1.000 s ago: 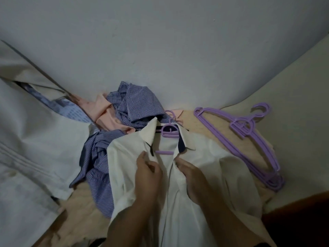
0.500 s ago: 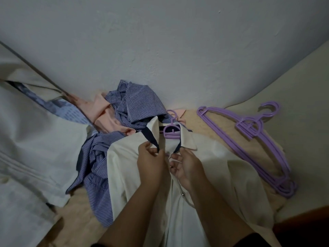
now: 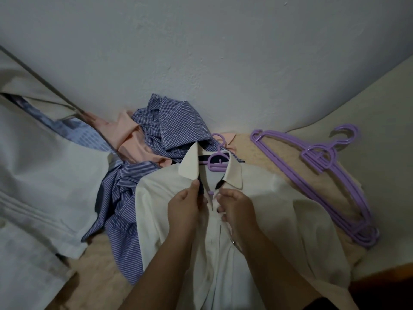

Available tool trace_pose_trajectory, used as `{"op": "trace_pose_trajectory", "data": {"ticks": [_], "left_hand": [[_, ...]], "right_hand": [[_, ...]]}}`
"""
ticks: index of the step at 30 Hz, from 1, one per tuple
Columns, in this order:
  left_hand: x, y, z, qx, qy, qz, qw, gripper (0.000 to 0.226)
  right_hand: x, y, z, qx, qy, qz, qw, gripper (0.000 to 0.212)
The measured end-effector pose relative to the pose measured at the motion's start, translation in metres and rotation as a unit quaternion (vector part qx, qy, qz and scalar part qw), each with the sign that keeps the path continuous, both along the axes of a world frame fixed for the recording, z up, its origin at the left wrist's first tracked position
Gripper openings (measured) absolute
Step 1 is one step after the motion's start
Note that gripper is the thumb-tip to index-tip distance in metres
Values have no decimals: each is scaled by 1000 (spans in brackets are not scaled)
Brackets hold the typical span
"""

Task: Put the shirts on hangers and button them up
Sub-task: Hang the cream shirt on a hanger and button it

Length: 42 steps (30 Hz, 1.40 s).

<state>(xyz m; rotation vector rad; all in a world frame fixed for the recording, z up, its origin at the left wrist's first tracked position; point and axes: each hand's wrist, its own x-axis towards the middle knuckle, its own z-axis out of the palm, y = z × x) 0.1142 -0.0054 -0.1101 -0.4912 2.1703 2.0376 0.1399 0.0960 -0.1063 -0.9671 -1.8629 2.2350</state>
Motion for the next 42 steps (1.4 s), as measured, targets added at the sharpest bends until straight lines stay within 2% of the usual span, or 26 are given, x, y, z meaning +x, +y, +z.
{"op": "trace_pose_trajectory", "data": {"ticks": [3, 6, 8, 9, 15, 18, 19, 21, 26, 29, 32, 34, 35, 38, 42], "left_hand": [[16, -1, -2, -85, 22, -33, 996, 50], [30, -3, -22, -203, 36, -94, 974, 32], [35, -4, -32, -242, 42, -118, 962, 15], [36, -5, -34, -257, 49, -124, 957, 16], [32, -2, -34, -291, 88, -121, 945, 25], [30, 0, -38, -302, 100, -137, 938, 28], [29, 1, -38, -305, 98, -139, 937, 28], [28, 2, -39, -310, 96, -132, 937, 24], [28, 6, -39, -318, 92, -115, 937, 3], [30, 6, -36, -268, 62, -84, 958, 7], [39, 0, -27, -100, 6, -69, 993, 8], [48, -5, -18, 7, -15, -90, 996, 12], [51, -7, -15, 30, -15, -103, 994, 14], [53, -10, -9, 40, -6, -94, 995, 13], [49, -9, -2, 13, -1, -99, 995, 18]], "right_hand": [[13, 5, -14, 70, -26, 23, 997, 19], [20, 6, -22, 89, -40, 58, 994, 9], [21, 7, -23, 112, -44, 75, 990, 19], [21, 7, -22, 118, -44, 82, 989, 22], [23, 10, -19, 120, -39, 93, 988, 20], [24, 10, -16, 94, -47, 84, 991, 5], [25, 11, -16, 87, -47, 84, 992, 11], [26, 13, -15, 93, -49, 94, 990, 22], [29, 12, -12, 110, -44, 113, 986, 21], [30, 10, -14, 87, -57, 104, 989, 19], [31, 6, -14, 35, -61, 59, 996, 16], [32, 3, -13, 41, -39, 20, 998, 16], [33, 2, -12, 57, -22, 10, 998, 18], [35, -1, -5, 145, 18, 30, 989, 14], [32, 0, 1, 176, 34, 65, 982, 13]]}}
